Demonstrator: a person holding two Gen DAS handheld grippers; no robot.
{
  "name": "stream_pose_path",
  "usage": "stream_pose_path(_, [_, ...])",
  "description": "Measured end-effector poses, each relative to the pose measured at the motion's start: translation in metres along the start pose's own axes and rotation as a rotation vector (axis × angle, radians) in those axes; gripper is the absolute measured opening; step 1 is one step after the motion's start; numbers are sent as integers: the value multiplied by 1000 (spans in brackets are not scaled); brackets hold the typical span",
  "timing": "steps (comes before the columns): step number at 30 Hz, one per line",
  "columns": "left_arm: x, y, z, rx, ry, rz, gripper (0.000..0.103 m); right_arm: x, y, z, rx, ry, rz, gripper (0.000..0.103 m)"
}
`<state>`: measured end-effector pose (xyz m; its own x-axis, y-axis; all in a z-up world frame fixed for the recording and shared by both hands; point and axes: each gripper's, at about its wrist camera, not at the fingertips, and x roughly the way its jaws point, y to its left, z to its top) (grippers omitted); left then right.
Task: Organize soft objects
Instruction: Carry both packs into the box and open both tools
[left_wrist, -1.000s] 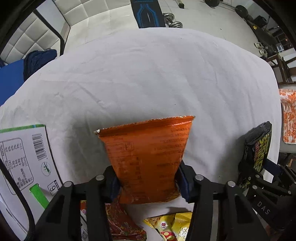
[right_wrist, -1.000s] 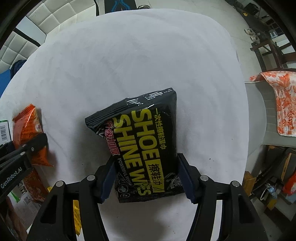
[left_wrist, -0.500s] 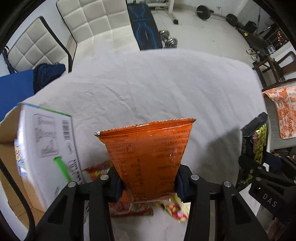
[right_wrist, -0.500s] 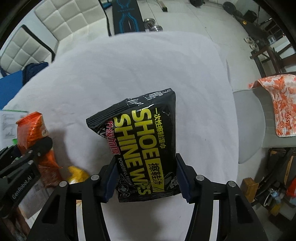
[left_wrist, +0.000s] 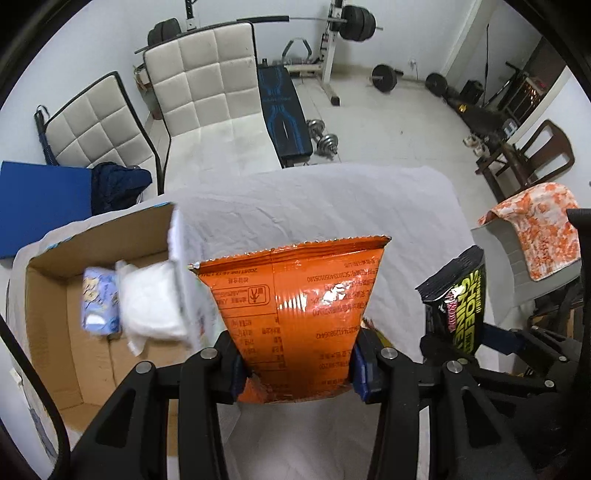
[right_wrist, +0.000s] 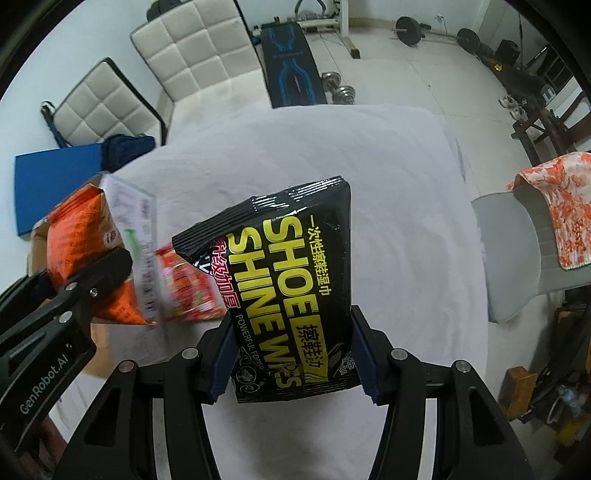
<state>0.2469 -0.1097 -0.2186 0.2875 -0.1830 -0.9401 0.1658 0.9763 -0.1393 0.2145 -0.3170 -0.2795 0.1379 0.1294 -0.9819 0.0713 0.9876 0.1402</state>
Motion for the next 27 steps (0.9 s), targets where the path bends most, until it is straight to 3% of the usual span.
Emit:
stream_pose_path(7, [-49,53,-28,-39,-51,-38,41,-36,44,-34,-11,-25,87,58])
stream_pose_path(16, [-87,167,-61,-119,-58,34,41,-44,158,-69,-86,-10,162,58])
stream_pose_path(21, [-67,239,-66,-179,-7,100,41,-14,202,-63,-93,24,165,58])
stream_pose_path(27, [-21,294,-57,-235,73,129,41,30,243,-57,-108,59,118,58])
